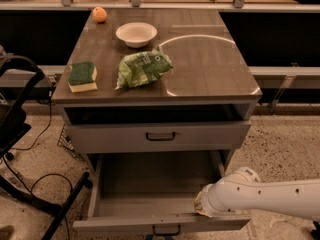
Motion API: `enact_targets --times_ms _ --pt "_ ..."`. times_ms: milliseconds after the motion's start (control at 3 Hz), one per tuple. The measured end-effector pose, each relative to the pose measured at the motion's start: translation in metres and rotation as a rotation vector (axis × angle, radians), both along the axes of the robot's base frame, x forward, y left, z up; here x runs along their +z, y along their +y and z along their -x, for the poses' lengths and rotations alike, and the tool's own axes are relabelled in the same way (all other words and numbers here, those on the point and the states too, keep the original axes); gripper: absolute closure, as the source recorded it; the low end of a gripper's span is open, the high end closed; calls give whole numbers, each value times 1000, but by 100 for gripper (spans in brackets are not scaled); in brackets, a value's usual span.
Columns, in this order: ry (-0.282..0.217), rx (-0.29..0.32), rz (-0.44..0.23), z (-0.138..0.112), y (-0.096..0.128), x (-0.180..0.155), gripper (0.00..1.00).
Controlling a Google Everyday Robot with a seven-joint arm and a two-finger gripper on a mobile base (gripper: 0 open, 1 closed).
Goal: Open middle drawer
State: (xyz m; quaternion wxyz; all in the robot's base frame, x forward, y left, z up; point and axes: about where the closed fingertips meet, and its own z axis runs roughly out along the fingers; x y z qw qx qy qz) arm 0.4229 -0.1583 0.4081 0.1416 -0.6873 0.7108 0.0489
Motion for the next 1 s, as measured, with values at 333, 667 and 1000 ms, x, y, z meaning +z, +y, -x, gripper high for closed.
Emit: enact_targets --times_ms 333,667,1000 --pt "4 -1 0 2 0 -1 85" --pt "7 1 -1 3 1 -2 54" --pt "8 2 -1 4 1 -3 30"
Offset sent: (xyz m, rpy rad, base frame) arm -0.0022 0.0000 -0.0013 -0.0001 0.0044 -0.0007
